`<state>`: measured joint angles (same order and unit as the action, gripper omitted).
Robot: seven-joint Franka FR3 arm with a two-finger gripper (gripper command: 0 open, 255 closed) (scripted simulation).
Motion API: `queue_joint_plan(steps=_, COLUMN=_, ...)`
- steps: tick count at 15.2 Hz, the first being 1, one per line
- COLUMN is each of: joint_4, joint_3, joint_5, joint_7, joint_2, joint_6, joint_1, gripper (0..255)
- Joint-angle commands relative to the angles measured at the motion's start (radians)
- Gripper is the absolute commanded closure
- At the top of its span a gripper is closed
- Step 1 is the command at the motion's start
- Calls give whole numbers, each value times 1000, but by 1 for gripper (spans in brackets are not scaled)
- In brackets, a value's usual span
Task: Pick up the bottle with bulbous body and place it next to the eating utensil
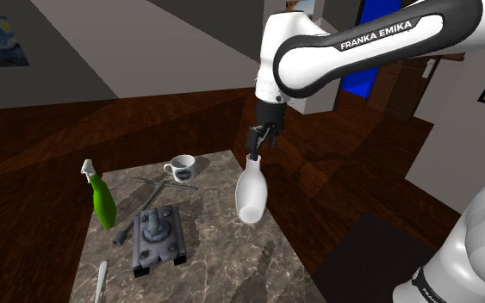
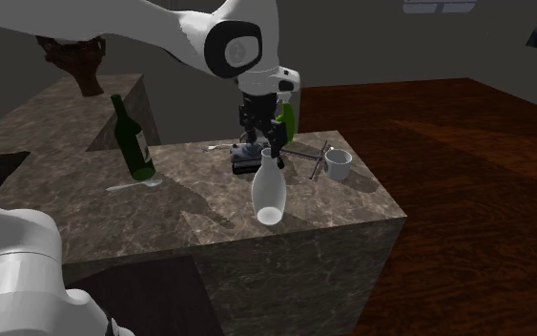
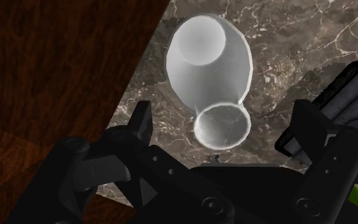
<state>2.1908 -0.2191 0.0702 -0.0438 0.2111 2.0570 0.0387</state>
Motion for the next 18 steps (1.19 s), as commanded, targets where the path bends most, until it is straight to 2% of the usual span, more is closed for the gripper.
queue_joint_plan(steps=1, joint_4=-31, joint_3=-10, joint_5=-13, joint_7=-17, joint_2=-60, joint_6=26, joint_1=0, gripper=0)
queue_joint_plan(steps=9, joint_4=27, joint_3=-15, joint_5=-22, joint_7=-24, joint_2=-104, joint_6=127, joint_1=1, gripper=0)
queue_joint_plan(steps=16, joint_4=27, joint_3=-15, joint_5=-22, joint_7=-24, joint_2=-104, joint_6=127, joint_1=1, gripper=0)
queue_joint_plan(steps=17, joint_4=27, joint_3=-15, joint_5=-22, joint_7=-24, joint_2=-104, joint_6=127, joint_1=1, gripper=255)
queue_joint_plan(steps=18, joint_4=27, joint_3=-15, joint_5=-22, joint_7=-24, joint_2=-104, joint_6=127, joint_1=1, gripper=255)
